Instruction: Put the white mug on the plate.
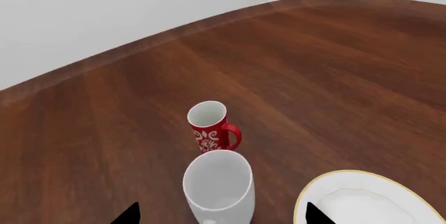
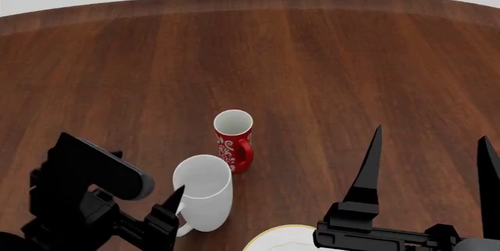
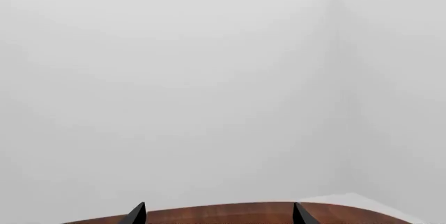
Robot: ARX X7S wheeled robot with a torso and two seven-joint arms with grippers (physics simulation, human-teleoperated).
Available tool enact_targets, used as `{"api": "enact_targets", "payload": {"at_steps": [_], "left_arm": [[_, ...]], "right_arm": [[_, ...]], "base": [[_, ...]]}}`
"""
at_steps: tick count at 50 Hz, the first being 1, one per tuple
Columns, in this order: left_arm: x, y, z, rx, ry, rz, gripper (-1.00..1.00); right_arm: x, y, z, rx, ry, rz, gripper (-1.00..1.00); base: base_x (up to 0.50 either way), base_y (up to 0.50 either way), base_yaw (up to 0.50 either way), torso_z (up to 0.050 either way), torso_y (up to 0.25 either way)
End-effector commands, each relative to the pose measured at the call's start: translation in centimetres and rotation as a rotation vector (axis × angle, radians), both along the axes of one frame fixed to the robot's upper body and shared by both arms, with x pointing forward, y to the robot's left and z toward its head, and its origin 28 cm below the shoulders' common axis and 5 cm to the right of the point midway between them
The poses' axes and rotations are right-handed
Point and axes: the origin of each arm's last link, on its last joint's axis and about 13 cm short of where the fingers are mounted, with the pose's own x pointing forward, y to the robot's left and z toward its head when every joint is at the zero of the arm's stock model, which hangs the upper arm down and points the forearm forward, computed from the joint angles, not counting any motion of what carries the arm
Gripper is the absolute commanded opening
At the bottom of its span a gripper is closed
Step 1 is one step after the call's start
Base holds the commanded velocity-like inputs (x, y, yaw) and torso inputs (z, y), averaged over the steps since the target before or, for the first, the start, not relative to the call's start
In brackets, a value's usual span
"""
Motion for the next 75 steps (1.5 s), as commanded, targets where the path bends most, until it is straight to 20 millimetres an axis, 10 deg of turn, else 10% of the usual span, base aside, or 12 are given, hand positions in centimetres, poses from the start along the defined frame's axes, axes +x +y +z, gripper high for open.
{"api": "enact_targets", "payload": {"at_steps": [1, 75], "left_arm": [[0.5, 0.0, -0.9, 0.009, 0.030, 0.007, 1.00], [5.5, -0.1, -5.0, 0.087, 0.167, 0.021, 1.00]], "right_arm": [[0.1, 0.0, -0.2, 0.004, 0.006, 0.002, 1.00], [0.2, -0.3, -1.6, 0.043, 0.029, -0.011, 1.00]], "base": [[0.00, 0.00, 0.00, 0.000, 0.000], [0.00, 0.00, 0.00, 0.000, 0.000]]}}
